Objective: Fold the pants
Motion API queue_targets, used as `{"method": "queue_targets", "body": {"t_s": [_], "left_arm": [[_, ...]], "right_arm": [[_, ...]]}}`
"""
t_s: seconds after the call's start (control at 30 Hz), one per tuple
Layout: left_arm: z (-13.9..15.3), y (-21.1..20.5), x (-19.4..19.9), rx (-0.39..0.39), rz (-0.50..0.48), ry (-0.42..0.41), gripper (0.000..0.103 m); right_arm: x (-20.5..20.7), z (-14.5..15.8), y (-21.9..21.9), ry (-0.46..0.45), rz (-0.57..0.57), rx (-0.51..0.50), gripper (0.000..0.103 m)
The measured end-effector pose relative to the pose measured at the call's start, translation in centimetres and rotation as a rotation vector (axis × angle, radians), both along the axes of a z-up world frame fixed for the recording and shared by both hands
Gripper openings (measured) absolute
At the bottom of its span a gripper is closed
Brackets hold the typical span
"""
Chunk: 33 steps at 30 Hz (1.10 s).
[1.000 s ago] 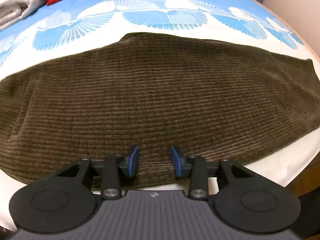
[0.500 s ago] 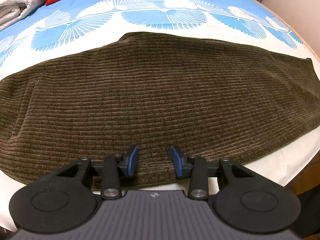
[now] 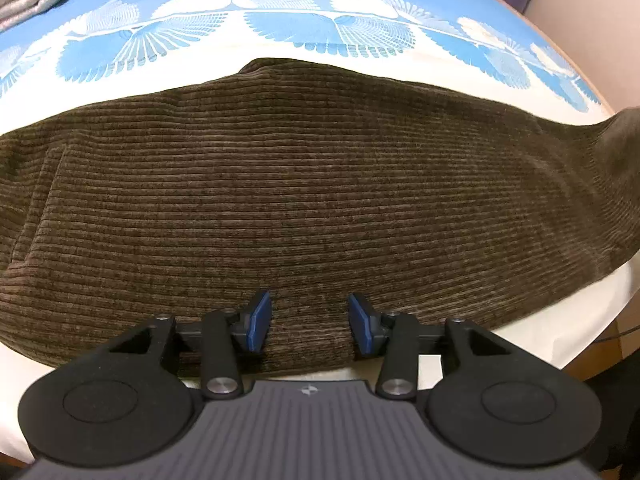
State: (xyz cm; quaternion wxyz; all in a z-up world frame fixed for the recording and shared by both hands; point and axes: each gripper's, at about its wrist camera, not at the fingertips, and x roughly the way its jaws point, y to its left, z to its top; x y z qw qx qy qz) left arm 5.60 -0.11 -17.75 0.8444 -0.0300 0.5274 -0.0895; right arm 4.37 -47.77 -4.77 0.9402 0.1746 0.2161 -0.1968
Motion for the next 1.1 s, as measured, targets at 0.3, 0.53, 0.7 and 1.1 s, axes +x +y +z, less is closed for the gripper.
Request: {"method": "queue_targets", "body": {"t_s": [0.3, 0.53, 0.7, 1.1], "left_arm": [[2.0, 5.7, 0.3, -0.126, 0.165, -0.02, 0.048], [2.3, 9.4, 0.2, -0.18, 0.25, 0.013, 0.048], [3.0, 10.4, 0.3, -0.232, 0.266, 0.002, 0.048], [2.7, 10.6, 0.5, -0.246, 0.296, 0.011, 0.048]], "right_arm": [[-1.1, 1.8, 25.4, -0.019, 0.709, -0.453, 0.014], [-3.7, -10.9, 36.1, 0.461, 1.097, -0.434, 0.022], [-5.5, -7.8, 35.7, 0.415, 1.201, -0.376, 0.028], [-3.1, -10.2, 38.3, 0.424, 1.171, -0.442, 0.038]]}}
